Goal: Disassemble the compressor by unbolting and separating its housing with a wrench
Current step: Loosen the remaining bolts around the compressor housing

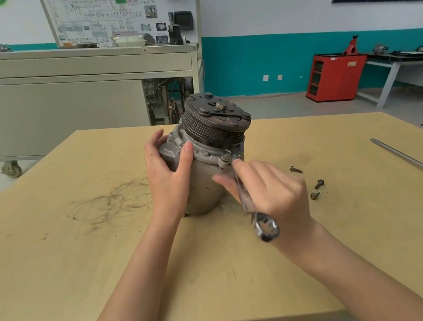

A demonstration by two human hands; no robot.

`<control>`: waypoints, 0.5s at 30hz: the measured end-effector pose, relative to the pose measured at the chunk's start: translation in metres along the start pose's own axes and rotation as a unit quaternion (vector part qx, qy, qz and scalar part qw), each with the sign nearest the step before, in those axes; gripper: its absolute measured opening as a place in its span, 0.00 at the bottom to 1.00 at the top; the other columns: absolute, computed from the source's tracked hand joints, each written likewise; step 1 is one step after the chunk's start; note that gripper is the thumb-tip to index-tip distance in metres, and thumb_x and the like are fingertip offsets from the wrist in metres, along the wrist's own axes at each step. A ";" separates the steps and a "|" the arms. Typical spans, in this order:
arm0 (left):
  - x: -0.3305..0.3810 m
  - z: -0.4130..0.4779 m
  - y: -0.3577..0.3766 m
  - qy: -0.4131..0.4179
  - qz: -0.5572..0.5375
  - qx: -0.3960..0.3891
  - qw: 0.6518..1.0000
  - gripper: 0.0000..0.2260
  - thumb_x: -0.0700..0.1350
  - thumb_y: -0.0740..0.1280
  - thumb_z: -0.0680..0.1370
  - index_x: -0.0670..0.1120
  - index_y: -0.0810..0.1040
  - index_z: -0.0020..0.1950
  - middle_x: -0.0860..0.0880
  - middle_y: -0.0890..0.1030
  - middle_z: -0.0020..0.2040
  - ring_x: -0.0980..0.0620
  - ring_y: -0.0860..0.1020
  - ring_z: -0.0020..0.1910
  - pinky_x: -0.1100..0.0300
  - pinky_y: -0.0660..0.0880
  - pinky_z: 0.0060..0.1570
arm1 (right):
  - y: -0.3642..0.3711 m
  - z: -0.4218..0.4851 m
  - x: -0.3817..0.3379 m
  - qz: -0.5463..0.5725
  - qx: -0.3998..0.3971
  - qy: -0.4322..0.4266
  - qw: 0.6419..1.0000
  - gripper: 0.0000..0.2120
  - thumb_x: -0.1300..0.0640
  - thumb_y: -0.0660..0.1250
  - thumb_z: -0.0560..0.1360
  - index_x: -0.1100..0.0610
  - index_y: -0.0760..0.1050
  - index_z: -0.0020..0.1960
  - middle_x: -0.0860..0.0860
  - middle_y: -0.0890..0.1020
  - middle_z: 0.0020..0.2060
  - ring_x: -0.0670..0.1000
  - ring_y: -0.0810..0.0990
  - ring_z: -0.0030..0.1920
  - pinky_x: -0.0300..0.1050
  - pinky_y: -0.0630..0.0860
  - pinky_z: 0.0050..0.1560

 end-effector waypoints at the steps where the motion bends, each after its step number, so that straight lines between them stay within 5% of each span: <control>1: 0.000 0.000 0.000 -0.001 -0.001 0.000 1.000 0.23 0.57 0.65 0.74 0.53 0.66 0.67 0.62 0.70 0.57 0.73 0.69 0.56 0.79 0.64 0.54 | 0.000 -0.002 -0.001 0.001 0.000 -0.009 1.000 0.20 0.50 0.63 0.78 0.63 0.80 0.36 0.52 0.74 0.24 0.50 0.73 0.23 0.41 0.68 0.20; 5: 0.002 -0.001 -0.001 -0.002 -0.005 0.001 1.000 0.22 0.56 0.65 0.74 0.55 0.66 0.66 0.62 0.70 0.57 0.74 0.69 0.56 0.80 0.63 0.53 | 0.004 -0.007 0.004 0.046 0.008 -0.013 0.999 0.19 0.53 0.64 0.78 0.66 0.81 0.38 0.54 0.78 0.26 0.51 0.76 0.24 0.42 0.72 0.21; 8: 0.003 -0.001 -0.001 -0.003 -0.009 0.002 1.000 0.23 0.56 0.65 0.74 0.53 0.66 0.66 0.62 0.70 0.57 0.76 0.68 0.55 0.81 0.62 0.52 | 0.007 -0.020 0.031 0.242 0.008 0.137 0.961 0.14 0.56 0.63 0.79 0.64 0.81 0.41 0.52 0.81 0.32 0.49 0.79 0.31 0.39 0.76 0.32; 10: 0.003 -0.001 -0.001 -0.012 -0.011 -0.003 1.000 0.24 0.57 0.65 0.73 0.54 0.66 0.67 0.64 0.69 0.56 0.76 0.69 0.55 0.81 0.63 0.51 | 0.020 -0.034 0.056 0.432 -0.018 0.293 0.853 0.07 0.58 0.64 0.77 0.58 0.80 0.45 0.47 0.82 0.34 0.46 0.80 0.34 0.37 0.77 0.38; 12: 0.002 -0.001 -0.001 -0.015 -0.008 -0.006 1.000 0.24 0.58 0.65 0.73 0.55 0.65 0.66 0.65 0.69 0.56 0.76 0.69 0.55 0.82 0.63 0.51 | 0.043 -0.049 0.073 0.596 -0.057 0.426 0.678 0.07 0.61 0.64 0.76 0.55 0.80 0.44 0.49 0.82 0.33 0.48 0.81 0.36 0.41 0.77 0.38; 15: 0.003 -0.001 -0.002 -0.012 -0.008 -0.006 1.000 0.24 0.57 0.65 0.73 0.54 0.65 0.67 0.65 0.69 0.56 0.76 0.68 0.55 0.82 0.63 0.51 | 0.072 -0.057 0.085 0.728 -0.145 0.485 0.463 0.05 0.58 0.66 0.73 0.54 0.82 0.45 0.53 0.81 0.34 0.51 0.79 0.36 0.43 0.77 0.37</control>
Point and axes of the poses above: each hand's wrist, its own z-axis towards the middle knuckle, its own y-axis out of the palm, x = y × z, the point moved 6 cm from there along z, towards the middle knuckle
